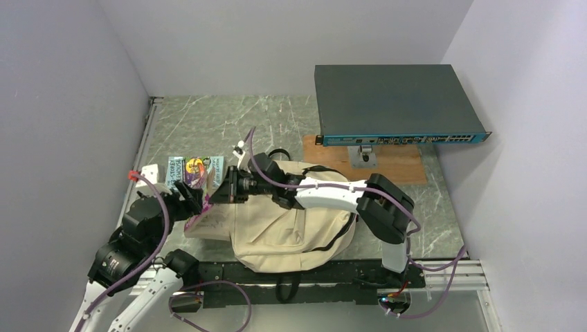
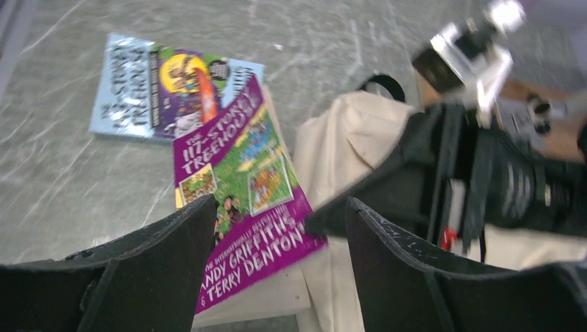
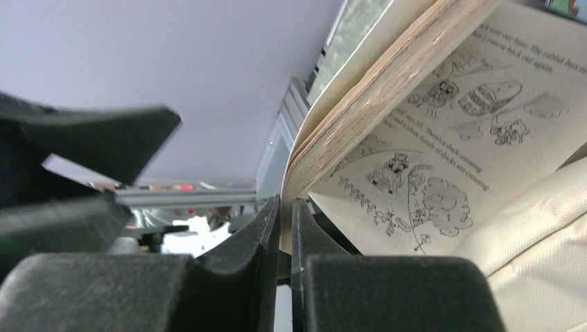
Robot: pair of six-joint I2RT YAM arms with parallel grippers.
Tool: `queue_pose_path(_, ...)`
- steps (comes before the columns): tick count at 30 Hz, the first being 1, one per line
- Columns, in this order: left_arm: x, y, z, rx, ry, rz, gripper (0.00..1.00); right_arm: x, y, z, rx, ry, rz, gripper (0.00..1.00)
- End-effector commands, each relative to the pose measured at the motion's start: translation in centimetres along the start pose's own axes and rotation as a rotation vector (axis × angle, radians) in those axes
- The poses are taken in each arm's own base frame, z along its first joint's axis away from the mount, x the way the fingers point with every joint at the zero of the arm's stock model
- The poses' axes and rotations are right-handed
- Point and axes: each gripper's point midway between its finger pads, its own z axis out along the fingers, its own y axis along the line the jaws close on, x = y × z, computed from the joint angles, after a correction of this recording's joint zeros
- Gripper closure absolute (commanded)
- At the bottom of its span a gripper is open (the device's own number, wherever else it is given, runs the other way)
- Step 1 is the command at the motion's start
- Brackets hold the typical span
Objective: Pack the student bag
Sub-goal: Pick up the book from the center of the board.
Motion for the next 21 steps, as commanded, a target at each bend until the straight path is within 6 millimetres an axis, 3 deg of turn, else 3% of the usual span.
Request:
queue_pose_path(1,0.1,-4.5,-0.6,0.306,0.012,0.303,0.28,-5.7,6.8,-2.2,-0.113,-0.087,0.051,1.00)
queue_pose_path(6,1.5,-5.8,0.1,0.417,0.078,0.534,0.23,-7.3,6.7,-2.3,-0.134,-0.078,0.146,1.00)
queue_pose_path(12,2.3,-4.4,3.1,0.296,0.180,0.689,0.21,-8.8,7.4,-3.0,-0.142,-0.088,0.163,1.00)
queue_pose_path(21,2.2,-4.3,5.0,0.248,0.212,0.761,0.33,-9.3,7.8,-3.7,-0.166,-0.085,0.223,1.00)
